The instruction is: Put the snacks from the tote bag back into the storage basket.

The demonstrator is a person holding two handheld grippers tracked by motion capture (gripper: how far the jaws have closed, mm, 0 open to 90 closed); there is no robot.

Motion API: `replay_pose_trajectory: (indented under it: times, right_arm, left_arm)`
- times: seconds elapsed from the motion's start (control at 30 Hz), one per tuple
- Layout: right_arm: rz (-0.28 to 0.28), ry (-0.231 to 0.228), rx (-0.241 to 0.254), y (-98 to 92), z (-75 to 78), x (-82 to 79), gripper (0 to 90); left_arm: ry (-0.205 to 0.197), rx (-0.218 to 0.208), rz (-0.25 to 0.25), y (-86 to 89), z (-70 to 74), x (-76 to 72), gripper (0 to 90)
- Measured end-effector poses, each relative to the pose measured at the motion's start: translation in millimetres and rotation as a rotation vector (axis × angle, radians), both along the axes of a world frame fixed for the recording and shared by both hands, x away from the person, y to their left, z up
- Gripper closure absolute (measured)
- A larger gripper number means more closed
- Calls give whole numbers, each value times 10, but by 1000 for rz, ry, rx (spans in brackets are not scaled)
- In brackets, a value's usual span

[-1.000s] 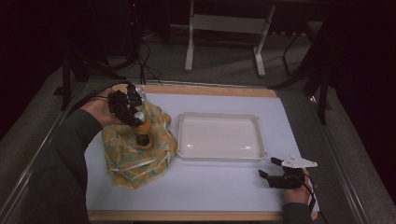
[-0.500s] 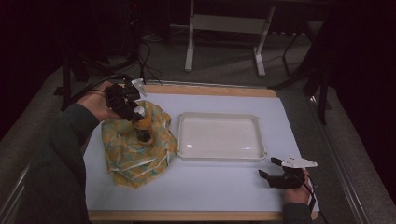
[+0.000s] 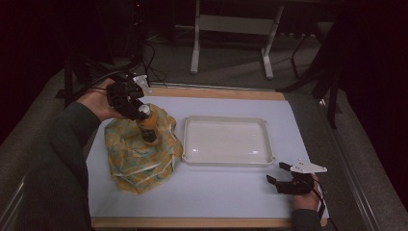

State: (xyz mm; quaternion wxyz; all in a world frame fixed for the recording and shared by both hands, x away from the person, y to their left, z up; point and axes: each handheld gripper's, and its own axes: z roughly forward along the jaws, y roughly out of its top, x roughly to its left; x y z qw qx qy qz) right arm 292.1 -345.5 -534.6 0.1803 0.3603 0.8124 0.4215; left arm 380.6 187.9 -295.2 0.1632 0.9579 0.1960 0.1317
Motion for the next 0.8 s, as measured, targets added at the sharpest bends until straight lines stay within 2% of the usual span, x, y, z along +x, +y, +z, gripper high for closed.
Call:
replay_pose_trajectory:
  times: [0.17,0.5,0.6,0.8]
  right_arm:
    - [-1,-1,-1,2,0,-1,209]
    - [0,-1,0,1,0,0,209]
    - [0,-1,-2,3,-1,0,209]
    - [1,0,-2,3,-1,0,209]
  left_arm:
    - [12,-5,-16,-33,41,-5,588]
    - [-15,14,-5,-100,122,8,588]
    - [-29,5,-15,-130,145,2,588]
    - [-28,-1,-30,-202,185,12,588]
